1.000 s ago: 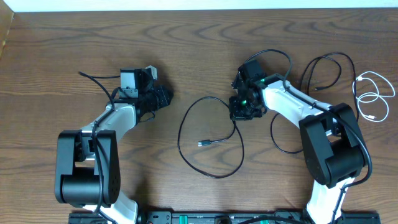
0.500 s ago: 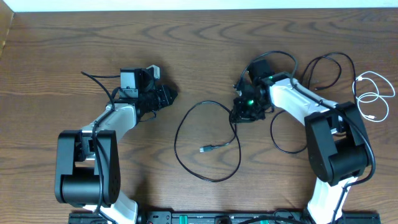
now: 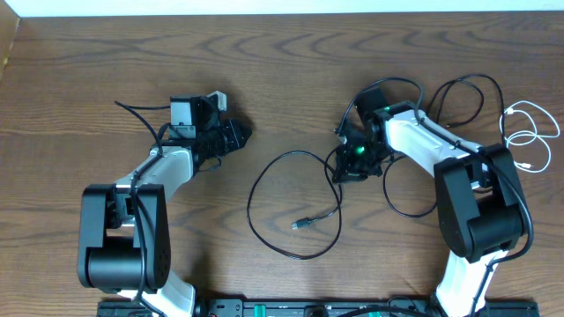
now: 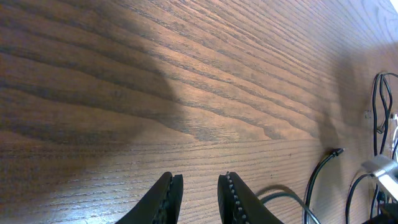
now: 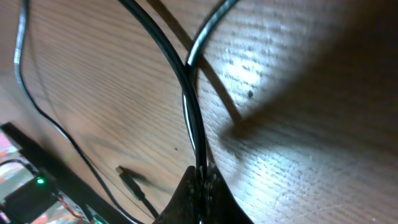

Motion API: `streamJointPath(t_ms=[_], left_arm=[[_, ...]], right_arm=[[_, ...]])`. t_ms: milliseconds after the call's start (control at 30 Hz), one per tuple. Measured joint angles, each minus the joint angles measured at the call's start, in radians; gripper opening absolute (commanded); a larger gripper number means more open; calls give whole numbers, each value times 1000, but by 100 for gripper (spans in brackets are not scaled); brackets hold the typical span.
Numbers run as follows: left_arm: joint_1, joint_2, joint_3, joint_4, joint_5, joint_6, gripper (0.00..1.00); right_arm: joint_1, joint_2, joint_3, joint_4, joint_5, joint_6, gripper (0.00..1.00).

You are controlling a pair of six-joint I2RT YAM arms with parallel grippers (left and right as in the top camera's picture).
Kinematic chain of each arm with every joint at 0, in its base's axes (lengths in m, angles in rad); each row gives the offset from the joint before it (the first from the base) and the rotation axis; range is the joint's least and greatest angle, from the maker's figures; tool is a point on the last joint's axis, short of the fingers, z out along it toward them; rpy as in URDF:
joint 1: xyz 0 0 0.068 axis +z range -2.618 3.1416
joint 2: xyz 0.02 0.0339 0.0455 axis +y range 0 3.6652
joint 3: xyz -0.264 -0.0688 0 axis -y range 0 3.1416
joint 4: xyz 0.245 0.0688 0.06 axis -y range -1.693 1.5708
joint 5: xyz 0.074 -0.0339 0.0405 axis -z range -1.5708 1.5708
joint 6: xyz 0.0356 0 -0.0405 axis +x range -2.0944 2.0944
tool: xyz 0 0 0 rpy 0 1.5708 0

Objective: Untangle cables

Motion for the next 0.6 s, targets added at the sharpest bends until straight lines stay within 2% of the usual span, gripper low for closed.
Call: streamJointPath(t_ms=[267,600], left_arm=[[0,0,0,1,0,0,26],[0,0,0,2,0,0,25]], right_arm=[[37,-16,-1,46,72,36,1],[37,-145,10,140,326,134,1]])
